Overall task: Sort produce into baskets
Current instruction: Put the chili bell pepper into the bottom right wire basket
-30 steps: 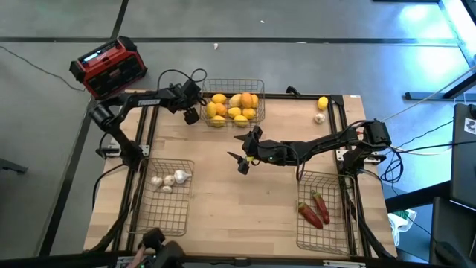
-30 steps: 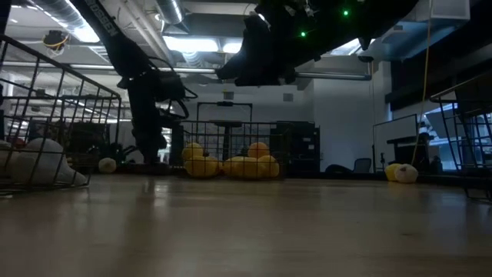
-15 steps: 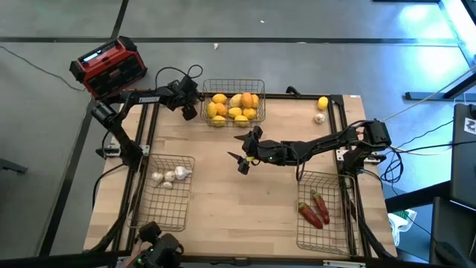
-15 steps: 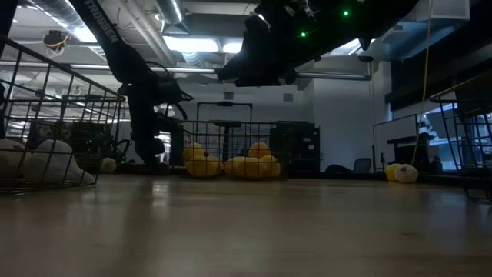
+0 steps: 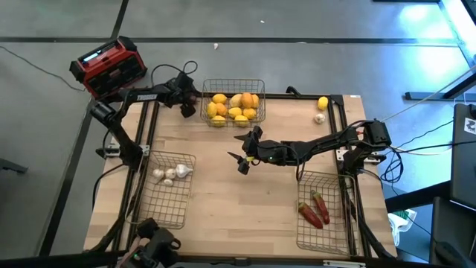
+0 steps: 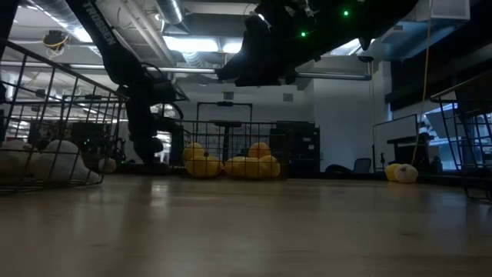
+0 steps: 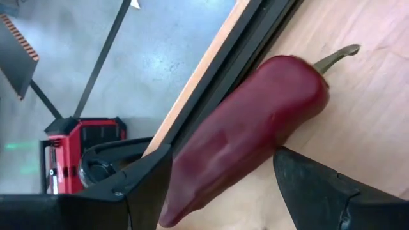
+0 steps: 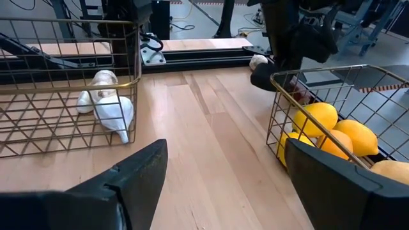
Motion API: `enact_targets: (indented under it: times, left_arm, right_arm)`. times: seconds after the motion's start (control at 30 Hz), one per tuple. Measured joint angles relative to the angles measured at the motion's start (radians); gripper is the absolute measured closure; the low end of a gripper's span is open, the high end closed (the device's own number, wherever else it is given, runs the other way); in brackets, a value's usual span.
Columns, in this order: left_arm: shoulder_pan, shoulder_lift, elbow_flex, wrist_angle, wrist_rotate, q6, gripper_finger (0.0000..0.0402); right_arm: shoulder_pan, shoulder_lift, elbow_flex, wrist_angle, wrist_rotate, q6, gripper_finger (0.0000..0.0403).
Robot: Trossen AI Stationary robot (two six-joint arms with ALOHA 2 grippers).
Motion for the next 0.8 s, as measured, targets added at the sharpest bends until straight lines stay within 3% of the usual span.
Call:
enact_targets:
  times: [0.2, 0.47, 0.8]
  left_arm:
    - [-0.013, 0.031, 0.0, -0.001, -0.072, 0.008, 0.0138]
    - [-0.02, 0.032, 0.0, -0.001, -0.076, -0.012, 0.0179]
    - [-0.031, 0.031, 0.0, -0.018, -0.086, -0.048, 0.0282]
  right_arm:
    - [0.0, 0.0, 0.0, 0.002, 0.0, 0.0, 0.0093]
    - [0.0, 0.0, 0.0, 0.002, 0.0, 0.0, 0.0093]
    - [0.0, 0.0, 0.0, 0.002, 0.0, 0.0, 0.0093]
